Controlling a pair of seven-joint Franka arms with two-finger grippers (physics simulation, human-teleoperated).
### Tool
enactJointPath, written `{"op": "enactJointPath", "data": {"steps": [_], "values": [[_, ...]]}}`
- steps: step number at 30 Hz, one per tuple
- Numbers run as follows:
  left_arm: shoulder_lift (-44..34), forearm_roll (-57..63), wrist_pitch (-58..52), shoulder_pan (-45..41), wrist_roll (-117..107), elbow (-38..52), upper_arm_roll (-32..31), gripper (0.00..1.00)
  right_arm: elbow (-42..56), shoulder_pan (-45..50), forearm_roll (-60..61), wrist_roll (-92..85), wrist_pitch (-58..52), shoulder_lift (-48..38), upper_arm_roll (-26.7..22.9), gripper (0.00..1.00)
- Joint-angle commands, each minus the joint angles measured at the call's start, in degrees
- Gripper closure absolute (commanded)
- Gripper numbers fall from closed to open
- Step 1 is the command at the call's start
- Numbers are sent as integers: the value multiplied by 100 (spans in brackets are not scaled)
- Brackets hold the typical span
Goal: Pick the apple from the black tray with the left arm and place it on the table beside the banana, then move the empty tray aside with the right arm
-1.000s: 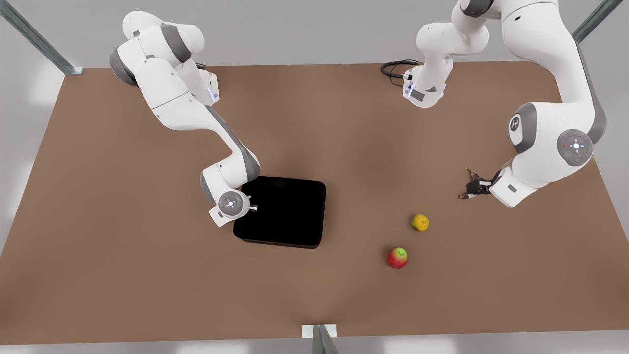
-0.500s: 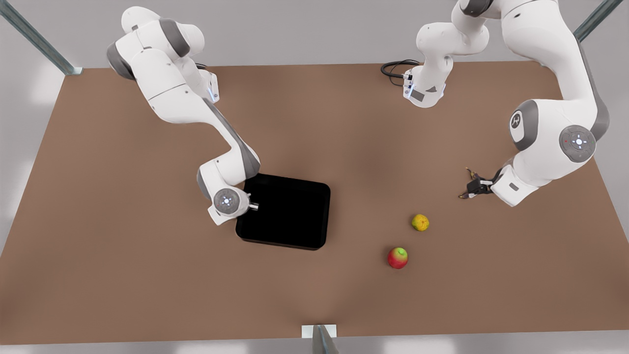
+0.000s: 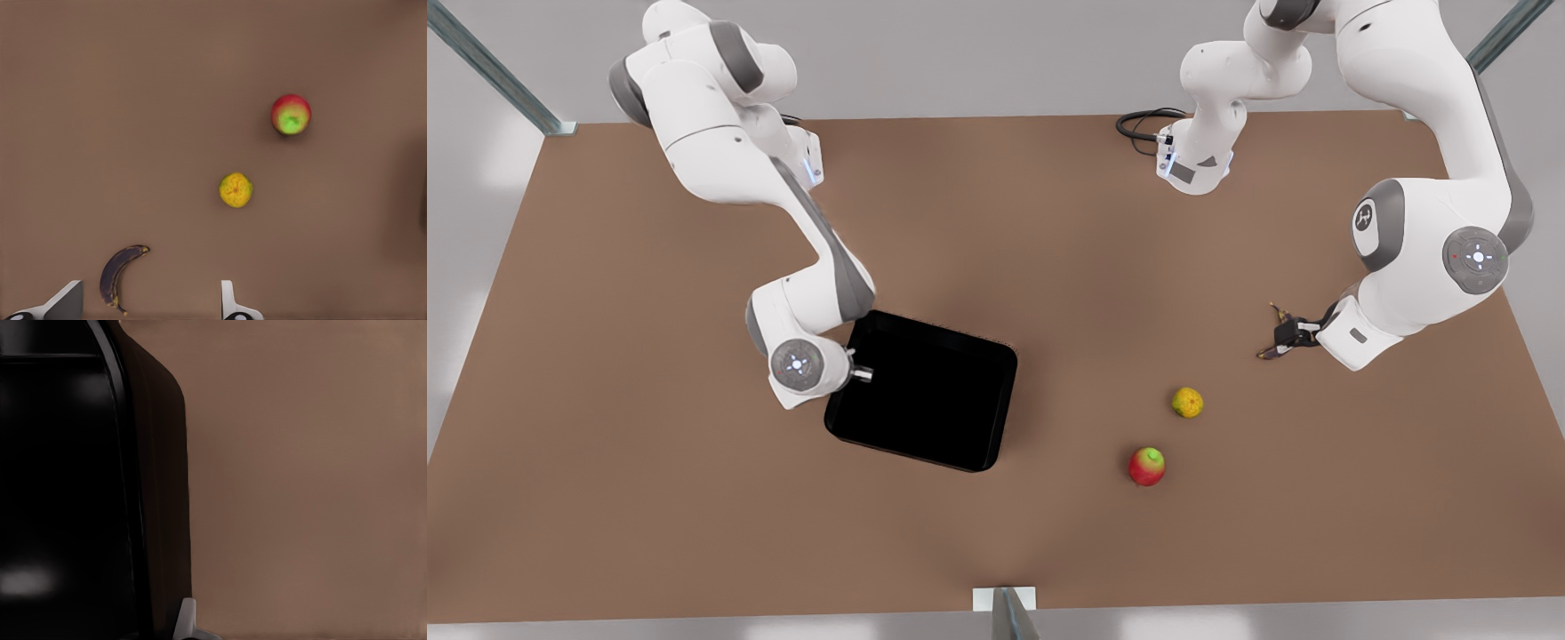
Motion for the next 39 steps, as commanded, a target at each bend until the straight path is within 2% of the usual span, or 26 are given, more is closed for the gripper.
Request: {"op": "enactJointPath", "data": {"steps": [1, 4, 10, 15, 17, 20, 24, 25, 26, 27, 29, 31, 33, 34, 35, 37, 39], "values": [[-6, 4, -15, 0, 104, 3, 0, 0, 164, -6, -41, -1285, -721, -12, -201, 92], [-6, 4, -15, 0, 103, 3, -9, 0, 489, -6, -50, -2199, -1187, -12, -684, 92], [-6, 4, -15, 0, 95, 3, -9, 0, 700, 3, -94, -3921, -1187, -152, -1546, 92], [-6, 4, -15, 0, 95, 3, -9, 0, 876, -6, -94, -5275, -1029, 41, -2231, 93], [-6, 4, -15, 0, 95, 3, -9, 0, 876, -15, -50, -5873, -546, 322, -2495, 93], [-6, 4, -15, 0, 95, 3, -9, 0, 876, -217, 231, -6418, 131, 682, -2583, 93], [-6, 4, -15, -9, 60, -6, -9, 0, 876, -235, 406, -6558, 422, 920, -2574, 93], [-6, 4, -15, -9, 60, -6, -9, 0, 876, -235, 477, -6611, 431, 955, -2609, 91], [-6, 4, -15, -9, 51, 3, -9, 0, 876, -235, 477, -6655, 650, 955, -2609, 78], [-6, -5, -15, -9, -37, 3, -9, 0, 876, -235, 477, -6708, 791, 955, -2609, 48], [3, -5, -15, -17, -99, 3, -18, 0, 876, -235, 495, -6708, 870, 955, -2609, 27], [3, 22, -15, -26, -55, 3, -18, 0, 876, -235, 504, -6708, 870, 955, -2609, 19], [12, 171, -15, -44, 24, 20, -27, 0, 876, -217, 583, -6708, 861, 894, -2618, 15], [20, 241, -15, -53, 104, 47, -36, 0, 876, -173, 591, -6682, 844, 587, -2574, 11], [38, 268, -15, -53, 103, 187, -36, 0, 867, -85, 600, -6629, 730, 165, -2460, 2], [47, 259, -15, -61, 95, 187, -36, 0, 876, 161, 565, -6199, -386, -916, -2284, 0], [47, 268, -15, -61, 95, 187, -36, 0, 885, 187, 504, -5856, -1406, -1550, -2214, 0]]}}
